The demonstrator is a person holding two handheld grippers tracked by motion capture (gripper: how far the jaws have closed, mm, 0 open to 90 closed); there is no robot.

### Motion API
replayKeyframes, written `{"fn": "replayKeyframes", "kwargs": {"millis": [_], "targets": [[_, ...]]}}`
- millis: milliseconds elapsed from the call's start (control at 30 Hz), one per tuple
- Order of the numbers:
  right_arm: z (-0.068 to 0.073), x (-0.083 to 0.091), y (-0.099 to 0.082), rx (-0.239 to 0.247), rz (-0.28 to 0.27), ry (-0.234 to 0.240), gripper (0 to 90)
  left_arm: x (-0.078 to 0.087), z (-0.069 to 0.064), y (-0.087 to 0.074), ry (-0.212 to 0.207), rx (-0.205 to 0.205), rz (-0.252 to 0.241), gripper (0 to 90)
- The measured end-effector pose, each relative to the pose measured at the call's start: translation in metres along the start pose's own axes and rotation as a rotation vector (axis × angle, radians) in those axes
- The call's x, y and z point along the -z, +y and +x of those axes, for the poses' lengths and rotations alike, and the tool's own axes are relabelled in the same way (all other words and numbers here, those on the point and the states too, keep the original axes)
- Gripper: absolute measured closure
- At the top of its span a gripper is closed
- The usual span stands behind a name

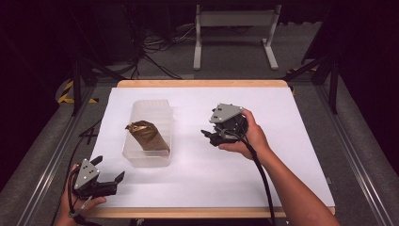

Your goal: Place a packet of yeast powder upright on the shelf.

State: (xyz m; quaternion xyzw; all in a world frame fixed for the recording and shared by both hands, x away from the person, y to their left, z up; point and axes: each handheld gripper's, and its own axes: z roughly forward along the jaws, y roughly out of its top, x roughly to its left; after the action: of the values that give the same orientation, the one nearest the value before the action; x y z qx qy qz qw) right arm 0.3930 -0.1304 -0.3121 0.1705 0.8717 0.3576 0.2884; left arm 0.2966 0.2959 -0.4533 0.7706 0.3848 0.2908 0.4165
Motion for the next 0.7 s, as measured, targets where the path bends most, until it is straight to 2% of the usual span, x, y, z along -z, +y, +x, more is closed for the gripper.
{"fn": "replayKeyframes", "kwargs": {"millis": [200,467,700], "targets": [[-0.001,0.007,-0.015,0.001,0.02,-0.029,26.7,-0.001,-0.001,0.0,-0.002,-0.002,0.002,5.7],[-0.005,0.016,-0.037,0.002,0.075,-0.06,25.6,-0.001,-0.001,0.0,-0.003,-0.002,0.004,5.7],[-0.005,0.02,-0.052,-0.011,0.088,-0.077,25.3,-0.002,-0.001,0.001,-0.005,-0.006,0.008,5.7]]}}
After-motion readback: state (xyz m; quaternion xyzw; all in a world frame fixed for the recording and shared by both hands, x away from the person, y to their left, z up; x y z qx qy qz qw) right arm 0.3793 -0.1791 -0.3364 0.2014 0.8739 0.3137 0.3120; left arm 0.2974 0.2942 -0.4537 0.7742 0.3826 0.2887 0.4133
